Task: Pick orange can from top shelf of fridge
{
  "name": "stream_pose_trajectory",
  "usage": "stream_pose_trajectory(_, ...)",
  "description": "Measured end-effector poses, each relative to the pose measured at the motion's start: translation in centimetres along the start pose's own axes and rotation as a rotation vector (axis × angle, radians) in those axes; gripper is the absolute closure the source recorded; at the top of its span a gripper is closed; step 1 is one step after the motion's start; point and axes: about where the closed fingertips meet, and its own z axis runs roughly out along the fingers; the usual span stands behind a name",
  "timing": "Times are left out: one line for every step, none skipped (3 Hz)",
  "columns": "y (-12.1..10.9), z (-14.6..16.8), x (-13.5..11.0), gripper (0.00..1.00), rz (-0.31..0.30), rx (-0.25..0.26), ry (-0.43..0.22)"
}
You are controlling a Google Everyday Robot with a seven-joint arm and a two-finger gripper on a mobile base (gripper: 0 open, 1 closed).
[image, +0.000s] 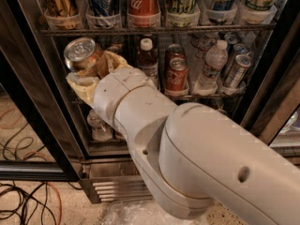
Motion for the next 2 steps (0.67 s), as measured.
stream_pose_trajectory(-0.5, -2.7, 1.64, 1.0, -0.002, 0.058, 0.051)
stream_pose_trajectory(-0.5, -2.7, 1.64, 1.0, -0.003, 0.058, 0.051)
